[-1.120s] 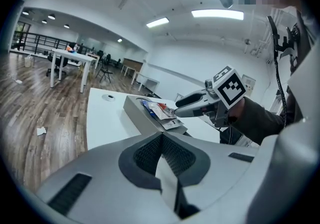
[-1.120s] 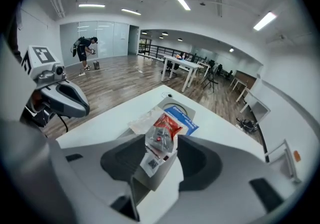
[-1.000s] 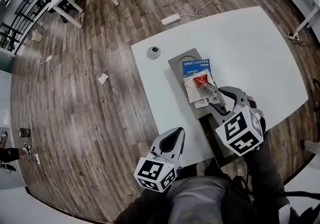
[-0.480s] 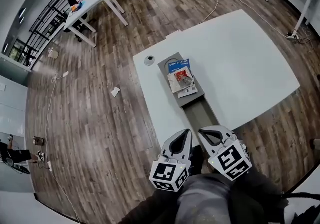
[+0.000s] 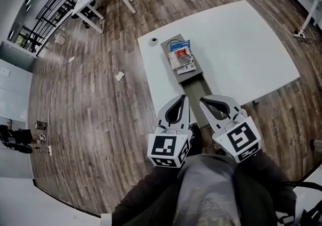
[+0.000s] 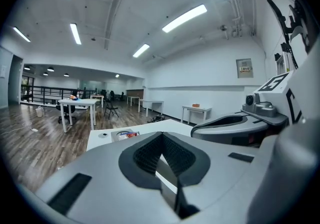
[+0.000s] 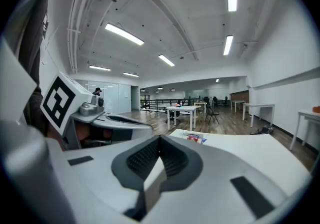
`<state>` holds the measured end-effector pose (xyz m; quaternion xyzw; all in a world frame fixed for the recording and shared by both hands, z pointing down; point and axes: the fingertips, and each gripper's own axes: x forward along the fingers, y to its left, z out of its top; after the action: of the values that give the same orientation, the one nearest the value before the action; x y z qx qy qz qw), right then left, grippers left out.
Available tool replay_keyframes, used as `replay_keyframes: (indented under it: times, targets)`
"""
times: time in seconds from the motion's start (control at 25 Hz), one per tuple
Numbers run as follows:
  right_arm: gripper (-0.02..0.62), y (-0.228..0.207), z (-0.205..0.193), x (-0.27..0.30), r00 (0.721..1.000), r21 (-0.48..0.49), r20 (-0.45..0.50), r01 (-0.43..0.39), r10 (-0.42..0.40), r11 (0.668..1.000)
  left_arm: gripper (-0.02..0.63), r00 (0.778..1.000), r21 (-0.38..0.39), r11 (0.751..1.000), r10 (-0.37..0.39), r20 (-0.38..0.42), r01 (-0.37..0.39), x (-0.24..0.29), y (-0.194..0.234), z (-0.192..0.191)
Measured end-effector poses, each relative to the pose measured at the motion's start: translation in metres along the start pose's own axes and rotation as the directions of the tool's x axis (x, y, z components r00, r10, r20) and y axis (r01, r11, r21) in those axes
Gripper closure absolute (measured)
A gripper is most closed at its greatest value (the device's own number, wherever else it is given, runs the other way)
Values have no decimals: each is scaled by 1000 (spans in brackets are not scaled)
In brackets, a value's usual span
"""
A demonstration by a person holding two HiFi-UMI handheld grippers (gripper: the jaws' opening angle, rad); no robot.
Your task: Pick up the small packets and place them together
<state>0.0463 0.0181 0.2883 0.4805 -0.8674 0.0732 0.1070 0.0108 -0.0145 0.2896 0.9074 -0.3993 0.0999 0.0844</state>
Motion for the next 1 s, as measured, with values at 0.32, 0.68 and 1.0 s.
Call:
replay_keyframes:
  times: [0.32,0.68,1.0]
  targets:
    - [591,5,4,-5,999,-30,46,-11,12,999,603,1000,-3,1000,0,11,0,-7,-4,-4]
    - [591,8,10,-7,998,-22,63,7,-6,1000,603,1000,3,1000,-14,20,14,-15,-1,1]
    - [591,11,13,-8,997,-24,81,11,-9,1000,603,999,-1,999,-35,23,35,-15,-4,1]
